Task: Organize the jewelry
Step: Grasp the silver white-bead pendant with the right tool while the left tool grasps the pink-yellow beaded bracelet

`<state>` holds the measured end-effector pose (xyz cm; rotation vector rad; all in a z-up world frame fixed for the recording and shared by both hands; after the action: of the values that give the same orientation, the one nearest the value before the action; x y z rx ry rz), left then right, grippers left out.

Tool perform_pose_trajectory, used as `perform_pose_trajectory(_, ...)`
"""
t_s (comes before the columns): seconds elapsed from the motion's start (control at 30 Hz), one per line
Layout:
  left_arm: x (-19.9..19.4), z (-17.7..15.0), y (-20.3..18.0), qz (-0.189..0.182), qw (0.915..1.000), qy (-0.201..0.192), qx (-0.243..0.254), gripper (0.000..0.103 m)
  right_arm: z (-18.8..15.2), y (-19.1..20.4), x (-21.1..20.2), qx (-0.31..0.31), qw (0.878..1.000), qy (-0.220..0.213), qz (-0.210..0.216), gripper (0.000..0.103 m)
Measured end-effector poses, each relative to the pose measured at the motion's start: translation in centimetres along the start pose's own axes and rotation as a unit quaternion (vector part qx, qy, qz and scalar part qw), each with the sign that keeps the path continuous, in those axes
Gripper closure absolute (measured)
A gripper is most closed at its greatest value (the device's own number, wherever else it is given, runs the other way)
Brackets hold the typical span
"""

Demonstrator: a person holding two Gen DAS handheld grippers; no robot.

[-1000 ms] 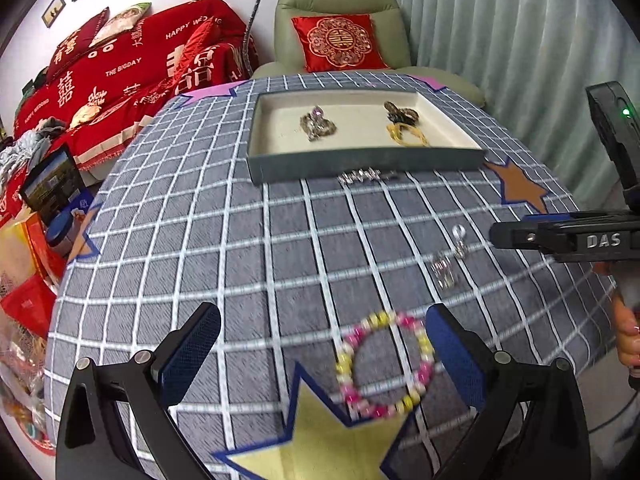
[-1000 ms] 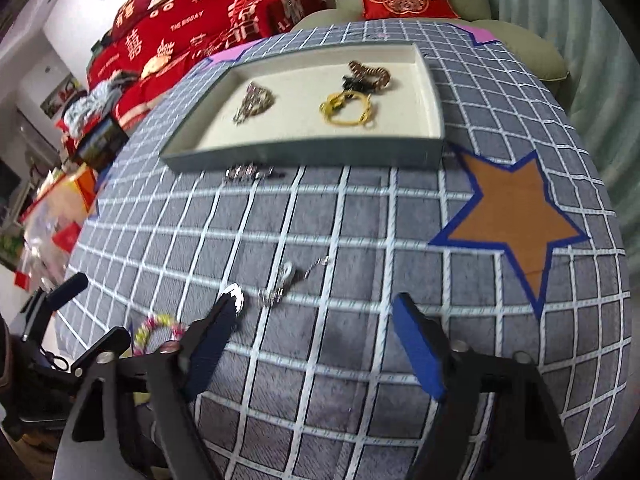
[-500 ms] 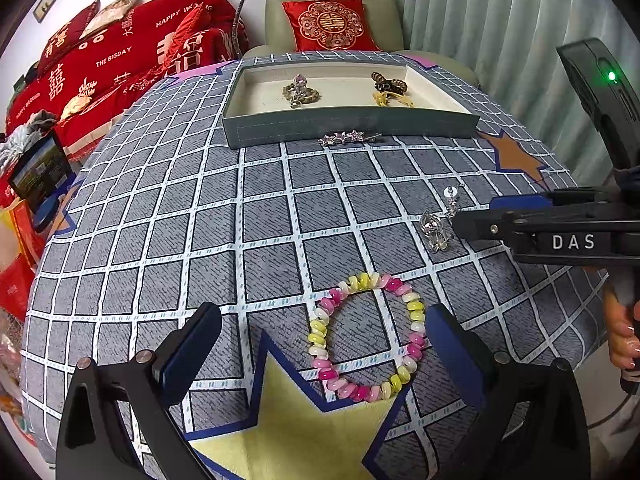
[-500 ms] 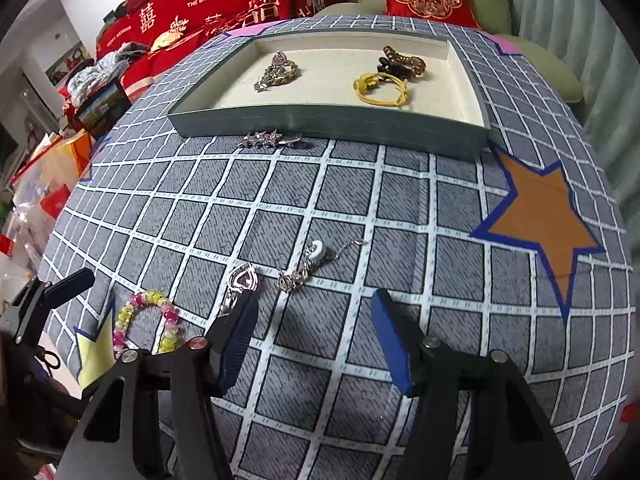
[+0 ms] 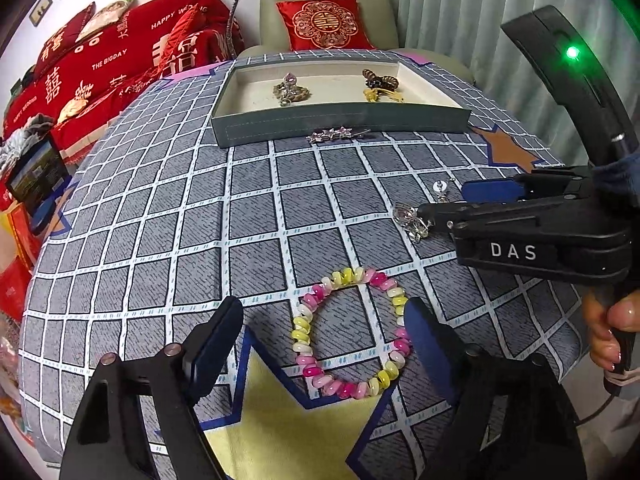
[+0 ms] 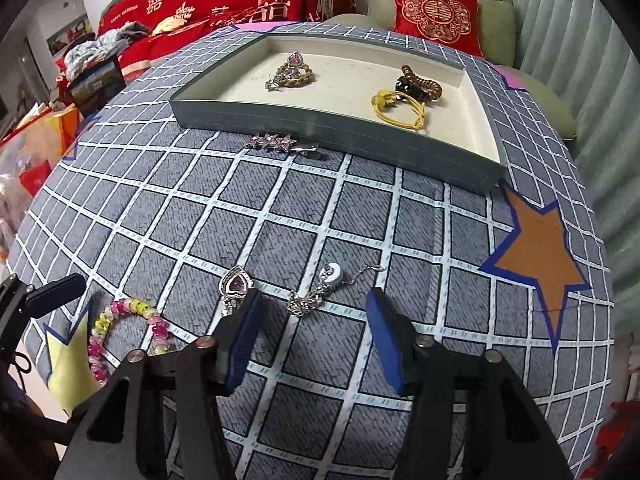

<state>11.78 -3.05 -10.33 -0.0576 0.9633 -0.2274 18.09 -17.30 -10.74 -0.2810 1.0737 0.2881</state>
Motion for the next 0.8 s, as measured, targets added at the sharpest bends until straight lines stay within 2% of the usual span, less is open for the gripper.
perform_pose_trajectory(0.03,-0.1,0.0,-0.2,-0.008,1.0,0.002,0.0,0.023,0.0,0.0,0.0,0.001,1.0,0.0,-0.001,0.056)
perform_pose_trajectory(0.13,-0.1,-0.1,-0.4,-0.011,0.9999,0.003,0.003,0.026,0.0,0.0,-0.1,0.002,1.0,-0.001,-0.001,0.07)
perform_pose_trajectory(0.17,-0.2,-0.1,-0.6,-0.012,0.9999,0.003,0.004,0.029,0.0,0.0,-0.1,0.002,1.0,-0.001,-0.001,0.08)
perform_pose_trajectory(0.2,-0.2,-0.1,-0.7,-0.021,0.9998,0.005,0.002,0.037,0.0,0.0,-0.2,0.002,1.0,-0.001,0.0,0.091)
perform_pose_trajectory(0.27,-0.3,-0.1,-0.9,-0.028,0.9996,0.008,-0.001,0.044,-0.1,-0.2,-0.2,0.006,1.0,-0.001,-0.002,0.092)
perform_pose_trajectory(0.3,-0.3,-0.1,-0.9,-0.029,0.9995,0.007,-0.002,0.053,-0.1,-0.3,-0.3,0.008,1.0,-0.002,-0.002,0.092)
perform_pose_trajectory(0.33,-0.2,-0.1,-0.9,-0.027,0.9996,0.008,-0.002,0.071,-0.2,-0.3,-0.3,0.009,1.0,-0.002,-0.002,0.092)
perform_pose_trajectory(0.37,0.1,-0.3,-0.8,-0.025,0.9995,0.017,-0.003,0.078,-0.3,-0.4,-0.4,0.011,1.0,-0.002,-0.002,0.092)
perform_pose_trajectory(0.47,0.2,-0.3,-0.5,-0.038,0.999,0.019,-0.018,0.085,-0.6,-0.9,-0.8,0.026,1.0,-0.005,0.004,0.092)
perform_pose_trajectory(0.8,-1.0,0.3,-0.5,-0.064,0.9969,0.014,-0.045,0.085,-1.0,-2.4,-3.0,0.064,0.997,-0.027,0.029,0.092)
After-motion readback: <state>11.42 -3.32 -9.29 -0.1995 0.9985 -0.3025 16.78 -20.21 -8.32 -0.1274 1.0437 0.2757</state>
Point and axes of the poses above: each gripper's, at about its wrist camera, not at the fingertips, and x roughly the way its jaws point, y to its left, z to its top, the point moved 8 cm from there along x, roughly the way its jaws point, and after that the axes turned 12 degrees about -x, right-handed, at the moved point
